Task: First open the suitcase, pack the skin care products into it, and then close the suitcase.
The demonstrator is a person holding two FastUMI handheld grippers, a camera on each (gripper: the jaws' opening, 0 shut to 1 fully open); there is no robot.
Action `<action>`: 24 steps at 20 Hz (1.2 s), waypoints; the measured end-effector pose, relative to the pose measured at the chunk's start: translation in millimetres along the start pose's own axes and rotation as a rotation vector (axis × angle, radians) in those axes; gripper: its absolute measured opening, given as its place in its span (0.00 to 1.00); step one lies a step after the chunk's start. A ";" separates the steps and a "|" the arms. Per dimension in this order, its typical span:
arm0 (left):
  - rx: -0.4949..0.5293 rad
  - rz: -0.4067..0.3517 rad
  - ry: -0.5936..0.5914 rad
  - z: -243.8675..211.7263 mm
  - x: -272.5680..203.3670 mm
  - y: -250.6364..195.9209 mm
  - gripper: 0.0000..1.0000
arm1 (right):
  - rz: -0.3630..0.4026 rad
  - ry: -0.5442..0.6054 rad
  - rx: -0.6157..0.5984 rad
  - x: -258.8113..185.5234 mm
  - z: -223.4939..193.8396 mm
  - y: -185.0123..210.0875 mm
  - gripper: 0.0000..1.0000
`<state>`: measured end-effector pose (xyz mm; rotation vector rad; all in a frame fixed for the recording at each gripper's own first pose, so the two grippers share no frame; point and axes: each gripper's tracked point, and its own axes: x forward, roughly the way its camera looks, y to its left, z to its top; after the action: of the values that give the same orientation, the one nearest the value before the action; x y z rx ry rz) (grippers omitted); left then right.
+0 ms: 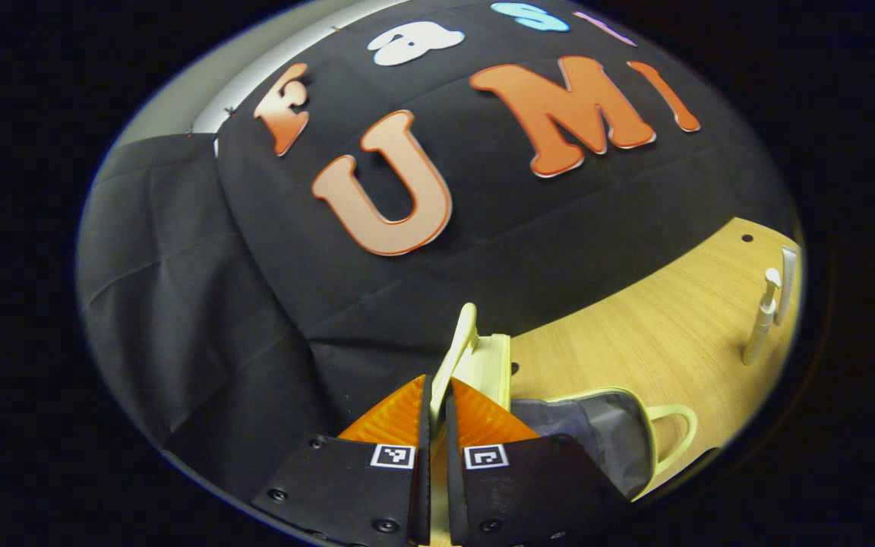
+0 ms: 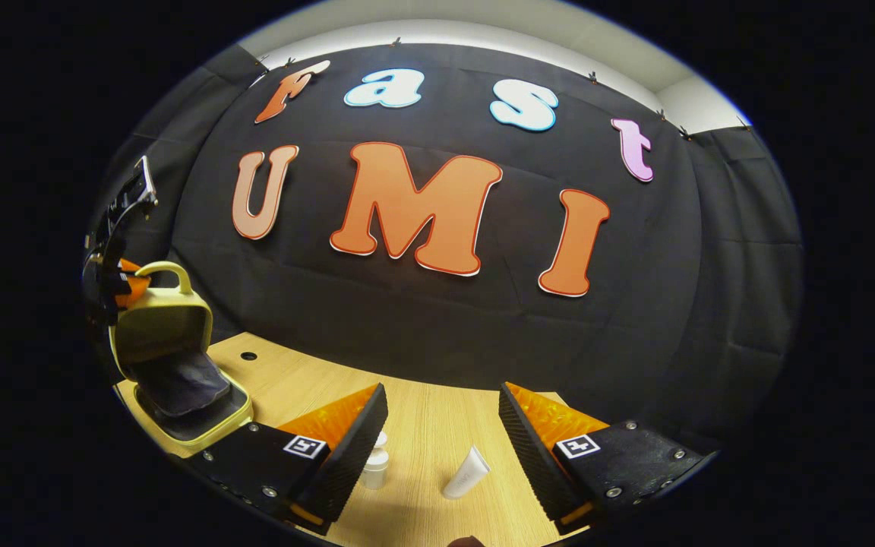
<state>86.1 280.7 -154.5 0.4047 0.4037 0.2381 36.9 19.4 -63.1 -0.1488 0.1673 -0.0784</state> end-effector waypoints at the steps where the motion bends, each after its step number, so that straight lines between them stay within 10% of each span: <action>1: -0.025 0.020 0.006 -5.4 7.1 18.0 0.09 | -0.003 -0.001 -0.003 -0.3 1.5 1.4 0.95; 16: -0.341 -0.010 0.180 -146.9 103.8 154.4 0.10 | -0.108 0.033 -0.018 0.5 9.5 29.9 0.95; 24: -0.291 0.082 0.420 -258.5 153.1 177.9 0.16 | -0.151 0.069 -0.012 -13.2 5.7 35.7 0.95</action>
<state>87.4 571.9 -347.1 0.0808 0.7543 0.4590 27.3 56.6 -60.9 -0.1709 0.2252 -0.2334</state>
